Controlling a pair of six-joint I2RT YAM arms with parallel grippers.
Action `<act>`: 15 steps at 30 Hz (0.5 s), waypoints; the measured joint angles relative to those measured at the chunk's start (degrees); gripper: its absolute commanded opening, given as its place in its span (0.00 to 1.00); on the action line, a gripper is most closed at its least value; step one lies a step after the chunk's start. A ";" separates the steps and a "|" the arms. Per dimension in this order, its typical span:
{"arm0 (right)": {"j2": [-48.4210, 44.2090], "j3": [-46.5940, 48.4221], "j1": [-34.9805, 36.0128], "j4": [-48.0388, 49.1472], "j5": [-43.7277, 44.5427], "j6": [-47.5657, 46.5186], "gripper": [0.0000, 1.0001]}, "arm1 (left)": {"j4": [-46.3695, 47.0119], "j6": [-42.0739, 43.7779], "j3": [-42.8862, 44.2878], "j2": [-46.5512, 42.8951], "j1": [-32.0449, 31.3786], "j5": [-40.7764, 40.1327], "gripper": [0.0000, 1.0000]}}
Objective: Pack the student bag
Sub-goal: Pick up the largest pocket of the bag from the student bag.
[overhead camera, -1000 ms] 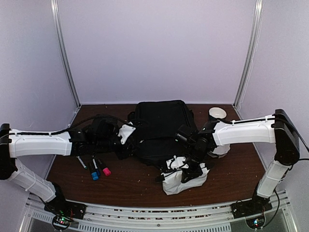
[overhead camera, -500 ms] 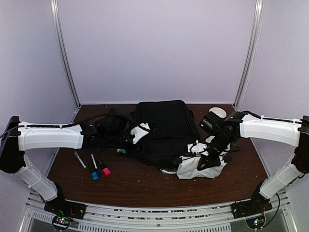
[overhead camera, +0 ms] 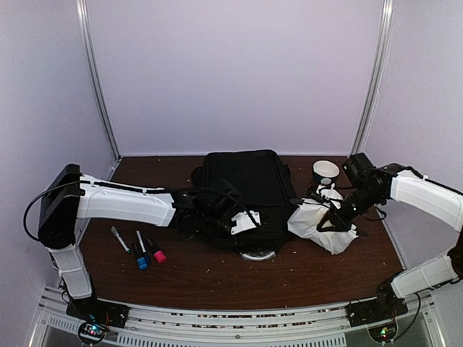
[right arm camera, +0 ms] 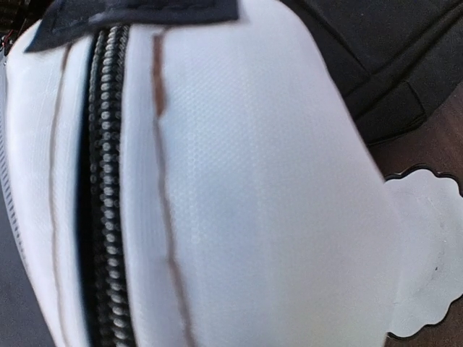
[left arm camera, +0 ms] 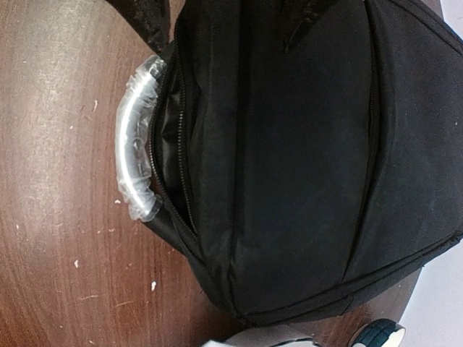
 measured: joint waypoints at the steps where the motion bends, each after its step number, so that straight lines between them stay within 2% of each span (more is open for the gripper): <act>1: -0.15 0.00 -0.48 0.28 -0.15 0.20 0.17 | -0.04 0.35 0.39 0.48 0.00 -0.24 0.52; 9: -0.24 0.00 -1.14 1.29 -0.96 0.66 0.18 | -0.11 2.29 4.55 5.73 -1.01 -4.57 0.49; 12: -0.24 0.00 -1.16 1.29 -1.11 0.68 0.18 | -0.09 2.51 5.84 7.74 -1.18 -6.95 0.42; 15: -0.26 0.00 -1.22 1.29 -1.20 0.68 0.18 | -0.46 2.71 7.04 9.01 -1.18 -8.55 0.26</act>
